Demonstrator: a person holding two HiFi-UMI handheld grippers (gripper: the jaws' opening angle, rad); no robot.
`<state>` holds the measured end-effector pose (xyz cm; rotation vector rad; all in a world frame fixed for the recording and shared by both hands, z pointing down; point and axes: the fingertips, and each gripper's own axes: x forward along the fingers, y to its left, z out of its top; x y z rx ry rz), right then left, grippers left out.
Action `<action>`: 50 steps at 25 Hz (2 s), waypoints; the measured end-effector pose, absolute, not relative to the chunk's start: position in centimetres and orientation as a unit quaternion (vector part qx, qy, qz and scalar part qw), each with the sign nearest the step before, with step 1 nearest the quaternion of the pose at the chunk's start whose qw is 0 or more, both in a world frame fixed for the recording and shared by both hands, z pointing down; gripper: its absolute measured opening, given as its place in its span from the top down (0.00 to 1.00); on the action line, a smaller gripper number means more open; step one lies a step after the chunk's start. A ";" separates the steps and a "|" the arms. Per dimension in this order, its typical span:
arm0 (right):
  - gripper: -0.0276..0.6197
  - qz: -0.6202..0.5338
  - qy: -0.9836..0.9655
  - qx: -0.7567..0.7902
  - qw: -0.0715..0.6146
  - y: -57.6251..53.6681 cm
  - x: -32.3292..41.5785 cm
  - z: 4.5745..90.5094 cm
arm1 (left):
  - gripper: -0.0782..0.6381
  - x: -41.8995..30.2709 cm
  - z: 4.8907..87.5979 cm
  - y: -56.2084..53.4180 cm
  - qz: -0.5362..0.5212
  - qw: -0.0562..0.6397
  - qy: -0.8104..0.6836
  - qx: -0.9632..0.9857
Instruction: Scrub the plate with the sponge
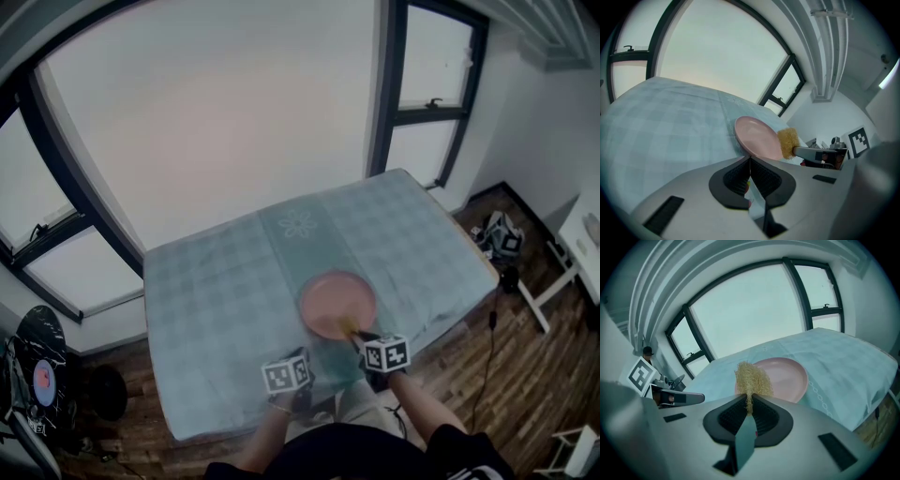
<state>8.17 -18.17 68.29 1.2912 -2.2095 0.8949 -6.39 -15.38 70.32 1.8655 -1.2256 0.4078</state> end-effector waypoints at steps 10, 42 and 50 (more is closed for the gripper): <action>0.90 0.327 -0.817 0.454 0.141 -14.3 7.4 64.1 | 0.88 -5.2 68.7 -13.3 0.147 0.414 -0.491 0.753; 0.90 0.354 -0.835 0.403 0.121 -1.3 11.7 61.5 | 0.88 1.0 64.0 -0.7 0.124 0.406 -0.511 0.747; 0.90 0.354 -0.834 0.406 0.120 -0.3 12.6 61.7 | 0.88 2.3 64.0 -0.2 0.127 0.406 -0.505 0.751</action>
